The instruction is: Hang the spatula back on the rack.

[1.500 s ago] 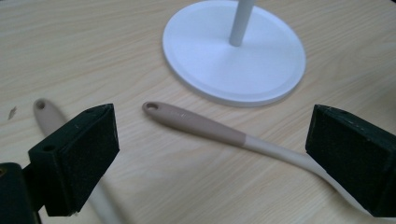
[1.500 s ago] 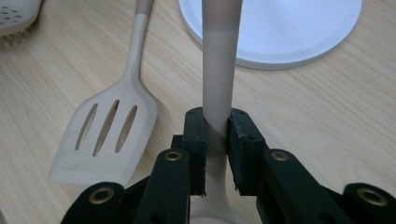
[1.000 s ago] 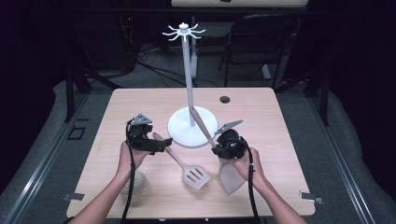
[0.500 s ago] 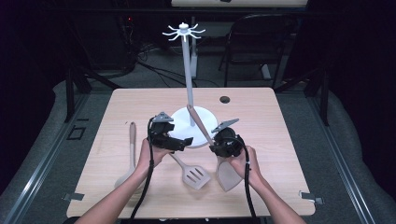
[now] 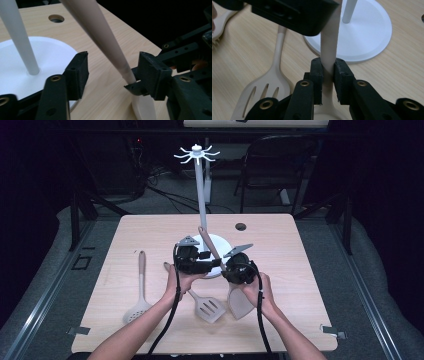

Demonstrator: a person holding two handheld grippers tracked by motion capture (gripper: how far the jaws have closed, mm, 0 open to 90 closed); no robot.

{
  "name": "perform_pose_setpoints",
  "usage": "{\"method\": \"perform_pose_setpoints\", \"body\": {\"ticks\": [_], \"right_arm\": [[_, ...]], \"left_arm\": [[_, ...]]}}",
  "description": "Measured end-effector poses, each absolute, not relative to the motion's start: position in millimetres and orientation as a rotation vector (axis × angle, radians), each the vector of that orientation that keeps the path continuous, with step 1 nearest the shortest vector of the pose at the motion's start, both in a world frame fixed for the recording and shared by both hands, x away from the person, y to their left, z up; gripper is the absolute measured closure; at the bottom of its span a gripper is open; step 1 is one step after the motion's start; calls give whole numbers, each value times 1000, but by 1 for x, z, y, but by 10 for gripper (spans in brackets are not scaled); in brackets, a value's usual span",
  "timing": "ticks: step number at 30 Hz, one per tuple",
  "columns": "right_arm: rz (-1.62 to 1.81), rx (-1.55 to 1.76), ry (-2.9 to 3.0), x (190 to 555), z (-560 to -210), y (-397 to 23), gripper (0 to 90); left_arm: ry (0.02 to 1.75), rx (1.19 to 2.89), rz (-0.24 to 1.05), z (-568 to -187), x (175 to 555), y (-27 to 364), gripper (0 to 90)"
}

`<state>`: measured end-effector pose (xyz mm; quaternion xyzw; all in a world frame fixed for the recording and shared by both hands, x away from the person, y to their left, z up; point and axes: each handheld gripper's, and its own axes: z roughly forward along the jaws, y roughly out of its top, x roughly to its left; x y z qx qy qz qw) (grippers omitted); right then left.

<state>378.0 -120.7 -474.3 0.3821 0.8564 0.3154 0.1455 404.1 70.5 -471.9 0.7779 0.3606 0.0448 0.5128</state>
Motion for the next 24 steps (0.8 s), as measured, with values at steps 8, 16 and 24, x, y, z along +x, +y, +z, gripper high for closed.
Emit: {"method": "perform_pose_setpoints", "body": {"ticks": [8, 16, 24], "right_arm": [[932, 1117, 2428, 378, -474, -122, 784], [969, 1123, 2373, 378, -472, -125, 784], [1033, 1096, 2333, 376, -465, -132, 774]], "left_arm": [[875, 1814, 102, -473, 408, 65, 638], [865, 1791, 114, -470, 408, 57, 662], [814, 1732, 48, -464, 411, 57, 731]]}}
